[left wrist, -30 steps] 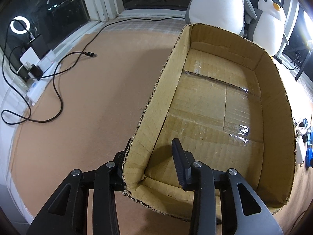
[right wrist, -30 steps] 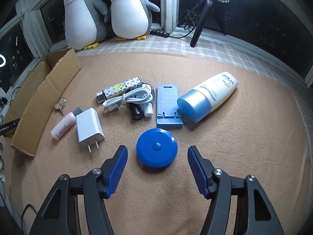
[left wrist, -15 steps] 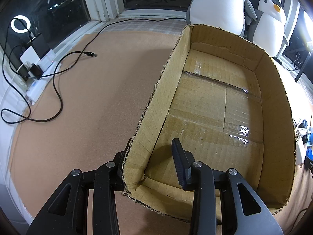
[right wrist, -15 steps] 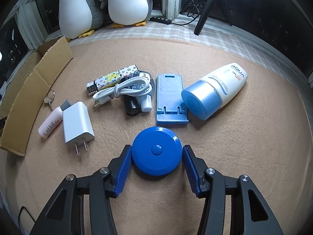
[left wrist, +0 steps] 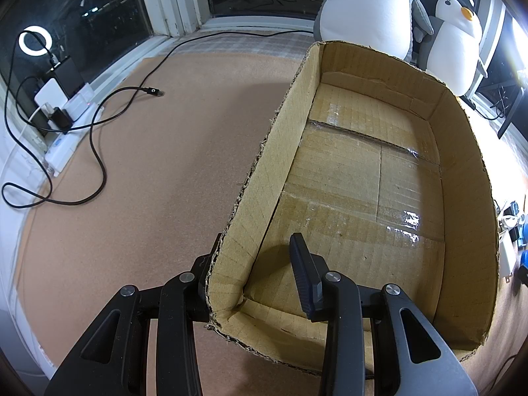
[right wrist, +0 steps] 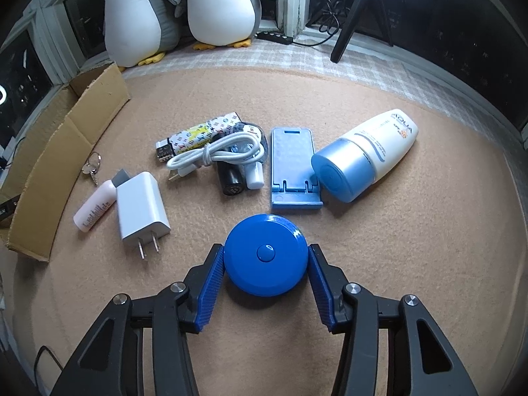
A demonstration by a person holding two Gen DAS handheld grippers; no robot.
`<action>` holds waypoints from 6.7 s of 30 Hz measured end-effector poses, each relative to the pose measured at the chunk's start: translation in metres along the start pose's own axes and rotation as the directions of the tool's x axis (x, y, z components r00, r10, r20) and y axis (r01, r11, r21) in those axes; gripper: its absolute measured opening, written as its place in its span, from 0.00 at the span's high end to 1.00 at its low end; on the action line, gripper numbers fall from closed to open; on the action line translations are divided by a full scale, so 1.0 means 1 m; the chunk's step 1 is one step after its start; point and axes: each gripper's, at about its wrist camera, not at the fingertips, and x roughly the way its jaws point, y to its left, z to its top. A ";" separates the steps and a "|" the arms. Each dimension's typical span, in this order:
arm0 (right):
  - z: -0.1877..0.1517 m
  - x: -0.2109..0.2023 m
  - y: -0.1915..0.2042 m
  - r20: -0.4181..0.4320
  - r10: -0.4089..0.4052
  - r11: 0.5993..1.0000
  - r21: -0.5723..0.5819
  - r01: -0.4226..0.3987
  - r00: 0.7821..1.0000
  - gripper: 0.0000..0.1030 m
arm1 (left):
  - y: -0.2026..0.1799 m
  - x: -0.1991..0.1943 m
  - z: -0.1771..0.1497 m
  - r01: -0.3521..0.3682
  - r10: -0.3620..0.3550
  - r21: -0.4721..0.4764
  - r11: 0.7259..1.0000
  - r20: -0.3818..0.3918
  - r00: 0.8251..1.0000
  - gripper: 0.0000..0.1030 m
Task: Organize rigid objects
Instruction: 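Close the right gripper around the blue round tape measure, then carry the blue tape measure into the box and open the right gripper, then move the right gripper back to the items and grasp the white charger, then carry the white charger into the box and release it beside the tape measure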
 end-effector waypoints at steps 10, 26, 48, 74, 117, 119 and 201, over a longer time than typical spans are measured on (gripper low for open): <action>0.016 -0.039 0.031 0.084 0.030 0.998 -0.054 -0.026 0.996 0.55 | 0.000 0.000 0.000 0.001 -0.001 0.000 1.000 0.001 1.000 0.65; 0.049 -0.082 0.126 0.178 0.201 0.955 -0.254 -0.152 0.963 0.55 | -0.001 0.000 0.001 0.004 -0.004 -0.003 1.000 0.002 1.000 0.65; 0.052 -0.048 0.228 0.069 0.359 0.871 -0.383 -0.308 0.931 0.55 | 0.001 0.001 0.000 0.013 -0.013 -0.012 1.000 0.009 1.000 0.65; 0.051 -0.056 0.180 0.101 0.357 0.905 -0.285 -0.317 0.929 0.40 | 0.001 0.000 -0.001 0.019 -0.019 -0.012 1.000 0.012 1.000 0.65; 0.026 0.013 0.082 -0.056 0.171 0.949 -0.258 -0.180 0.984 0.54 | 0.001 0.000 -0.001 0.019 -0.019 -0.014 1.000 0.012 1.000 0.65; 0.027 0.016 0.082 -0.062 0.166 0.949 -0.261 -0.177 0.984 0.55 | 0.001 0.000 -0.001 0.019 -0.019 -0.014 1.000 0.013 1.000 0.65; 0.104 0.009 0.241 0.026 0.319 0.860 -0.428 -0.278 0.947 0.57 | -0.003 0.001 -0.001 0.019 -0.018 -0.015 1.000 0.017 1.000 0.65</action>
